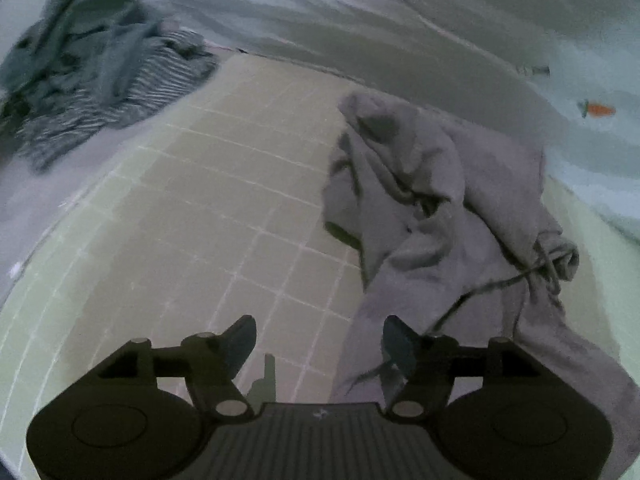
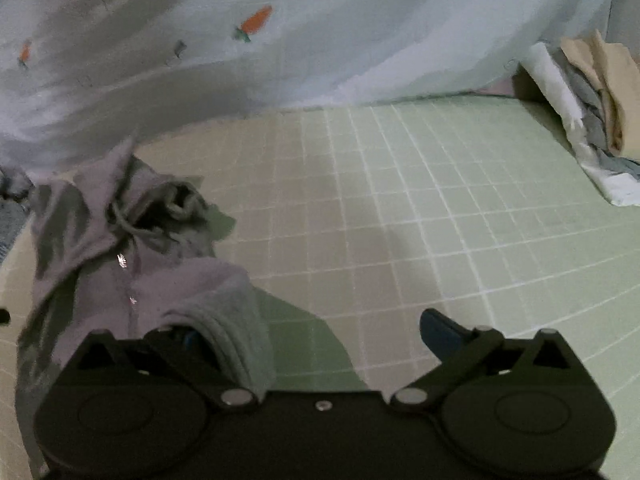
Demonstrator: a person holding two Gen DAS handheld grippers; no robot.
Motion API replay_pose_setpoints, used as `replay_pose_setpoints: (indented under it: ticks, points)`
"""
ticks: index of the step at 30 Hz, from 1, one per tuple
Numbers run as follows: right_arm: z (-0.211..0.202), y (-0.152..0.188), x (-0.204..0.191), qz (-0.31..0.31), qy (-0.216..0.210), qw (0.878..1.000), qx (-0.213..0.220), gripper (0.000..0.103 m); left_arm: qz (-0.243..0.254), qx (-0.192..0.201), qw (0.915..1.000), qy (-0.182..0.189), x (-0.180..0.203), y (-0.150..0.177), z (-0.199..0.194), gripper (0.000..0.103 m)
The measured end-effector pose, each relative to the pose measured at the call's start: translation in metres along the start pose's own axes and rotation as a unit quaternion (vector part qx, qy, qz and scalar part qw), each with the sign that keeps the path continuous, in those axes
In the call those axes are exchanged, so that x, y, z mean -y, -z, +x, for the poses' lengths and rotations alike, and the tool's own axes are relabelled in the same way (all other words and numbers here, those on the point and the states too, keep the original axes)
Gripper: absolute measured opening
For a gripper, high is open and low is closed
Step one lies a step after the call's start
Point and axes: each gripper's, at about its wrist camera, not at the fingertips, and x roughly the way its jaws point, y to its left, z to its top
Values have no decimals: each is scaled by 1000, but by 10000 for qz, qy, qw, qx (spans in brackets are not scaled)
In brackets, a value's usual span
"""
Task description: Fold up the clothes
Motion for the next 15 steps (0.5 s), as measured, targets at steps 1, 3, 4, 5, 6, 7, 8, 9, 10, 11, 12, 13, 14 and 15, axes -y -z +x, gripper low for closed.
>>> replay_pose_setpoints:
  ticks: [1, 3, 4, 5, 6, 7, 8, 9, 10, 11, 12, 13, 14, 15]
  points:
    - [0, -2, 5, 62, -35, 9999, -87, 103, 28, -77, 10000, -18, 4, -3, 7, 71]
    - [0, -3, 15, 233, -130, 9994, -216, 103, 43, -240, 9997, -62, 11, -8, 20, 71]
    - [2, -2, 19, 321, -138, 9990, -291, 103, 75, -282, 9995, -72, 13, -9, 24, 71]
    - [5, -1, 23, 408, -141, 9984, -368, 103, 119, -306, 9994, -75, 15, -8, 26, 71]
    - [3, 4, 25, 518, -110, 9977, -426, 103, 164, -329, 9993, -79, 16, -7, 29, 71]
    - [-2, 7, 28, 618, -96, 9970, -449, 103, 192, -345, 9992, -101, 18, -5, 32, 71]
    - [-6, 10, 29, 713, -98, 9963, -463, 103, 192, -367, 9990, -142, 17, 0, 34, 72]
    - [-11, 14, 31, 790, -115, 9957, -473, 103, 159, -399, 9989, -180, 15, 5, 37, 72]
    - [-15, 17, 34, 863, -133, 9950, -483, 103, 106, -432, 9988, -198, 12, 9, 38, 72]
    - [-19, 20, 36, 940, -150, 9943, -488, 103, 52, -473, 9986, -209, 9, 13, 40, 72]
    - [-24, 21, 43, 1084, -183, 9929, -450, 103, 2, -511, 9984, -224, 6, 16, 41, 72]
    - [-29, 23, 50, 1237, -217, 9913, -406, 103, -45, -546, 9982, -240, 3, 19, 42, 72]
    - [-32, 22, 57, 1406, -269, 9890, -359, 103, -94, -555, 9981, -241, 0, 21, 42, 73]
    - [-35, 22, 64, 1577, -323, 9865, -313, 103, -143, -553, 9981, -235, -2, 23, 41, 73]
